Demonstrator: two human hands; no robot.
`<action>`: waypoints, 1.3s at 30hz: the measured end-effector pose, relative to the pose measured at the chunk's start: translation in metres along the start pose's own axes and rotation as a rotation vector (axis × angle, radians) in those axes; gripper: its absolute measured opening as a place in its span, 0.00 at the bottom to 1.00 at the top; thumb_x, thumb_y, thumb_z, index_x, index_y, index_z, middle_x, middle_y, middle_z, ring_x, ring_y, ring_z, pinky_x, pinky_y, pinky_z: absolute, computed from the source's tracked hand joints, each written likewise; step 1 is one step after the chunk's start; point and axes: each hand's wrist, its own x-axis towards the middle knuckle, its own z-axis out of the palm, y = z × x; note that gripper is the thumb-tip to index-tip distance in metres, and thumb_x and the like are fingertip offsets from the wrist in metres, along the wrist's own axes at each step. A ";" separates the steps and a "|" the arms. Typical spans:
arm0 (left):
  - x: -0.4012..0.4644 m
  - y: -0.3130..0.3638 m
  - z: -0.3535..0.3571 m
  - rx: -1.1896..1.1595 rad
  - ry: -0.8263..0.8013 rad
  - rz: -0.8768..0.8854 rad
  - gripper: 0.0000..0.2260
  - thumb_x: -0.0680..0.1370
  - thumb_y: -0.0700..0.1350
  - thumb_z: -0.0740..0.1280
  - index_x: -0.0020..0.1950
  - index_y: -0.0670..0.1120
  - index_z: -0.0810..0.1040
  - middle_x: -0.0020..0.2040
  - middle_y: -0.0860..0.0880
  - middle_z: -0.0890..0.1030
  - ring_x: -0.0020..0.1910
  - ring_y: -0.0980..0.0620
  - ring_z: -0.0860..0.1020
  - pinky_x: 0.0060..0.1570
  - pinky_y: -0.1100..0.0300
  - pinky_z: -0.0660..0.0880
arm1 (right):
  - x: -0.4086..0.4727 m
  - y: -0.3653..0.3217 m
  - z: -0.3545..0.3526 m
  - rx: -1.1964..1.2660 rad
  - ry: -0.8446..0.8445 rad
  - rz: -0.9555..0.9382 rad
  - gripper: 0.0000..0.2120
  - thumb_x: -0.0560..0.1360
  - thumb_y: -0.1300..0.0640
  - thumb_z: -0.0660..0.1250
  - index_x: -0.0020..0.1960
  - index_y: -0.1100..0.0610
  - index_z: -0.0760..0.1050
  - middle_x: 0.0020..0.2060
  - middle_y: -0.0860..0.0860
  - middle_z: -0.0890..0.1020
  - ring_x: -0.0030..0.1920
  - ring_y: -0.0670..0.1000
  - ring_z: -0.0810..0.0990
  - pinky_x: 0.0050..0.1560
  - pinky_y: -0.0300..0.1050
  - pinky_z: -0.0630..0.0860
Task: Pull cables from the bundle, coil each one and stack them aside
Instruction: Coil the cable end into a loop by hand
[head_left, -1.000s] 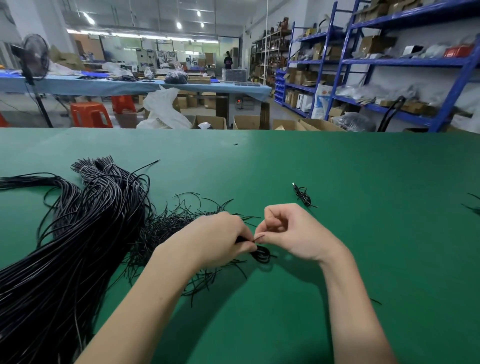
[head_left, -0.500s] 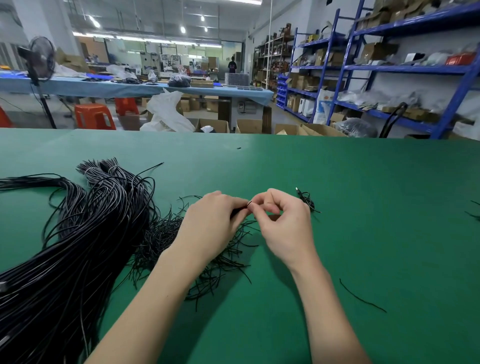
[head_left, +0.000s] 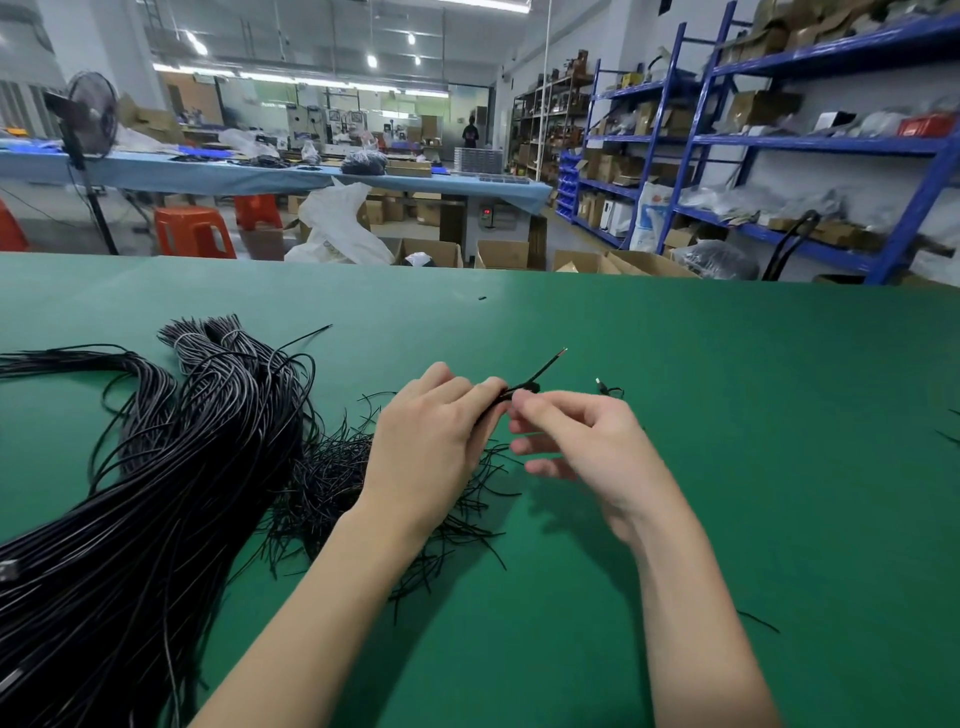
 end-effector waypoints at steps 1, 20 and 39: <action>-0.001 -0.001 0.001 0.013 0.029 0.019 0.07 0.81 0.46 0.68 0.53 0.45 0.84 0.33 0.51 0.77 0.37 0.46 0.73 0.33 0.52 0.73 | -0.001 -0.002 0.001 0.065 -0.035 0.075 0.11 0.78 0.50 0.71 0.47 0.59 0.85 0.41 0.52 0.87 0.36 0.46 0.85 0.32 0.36 0.78; -0.013 -0.012 0.015 0.018 0.181 0.073 0.10 0.81 0.46 0.66 0.57 0.45 0.85 0.37 0.52 0.79 0.44 0.48 0.72 0.40 0.51 0.74 | 0.003 0.001 0.010 0.308 -0.118 0.291 0.04 0.74 0.60 0.75 0.46 0.61 0.84 0.37 0.52 0.86 0.30 0.42 0.81 0.26 0.31 0.74; -0.008 -0.017 0.010 -0.349 -0.279 -0.128 0.10 0.79 0.40 0.71 0.59 0.48 0.85 0.45 0.48 0.82 0.41 0.47 0.80 0.45 0.53 0.78 | 0.008 0.017 0.026 0.271 0.071 0.327 0.04 0.74 0.63 0.73 0.41 0.61 0.81 0.31 0.51 0.84 0.26 0.43 0.80 0.28 0.34 0.77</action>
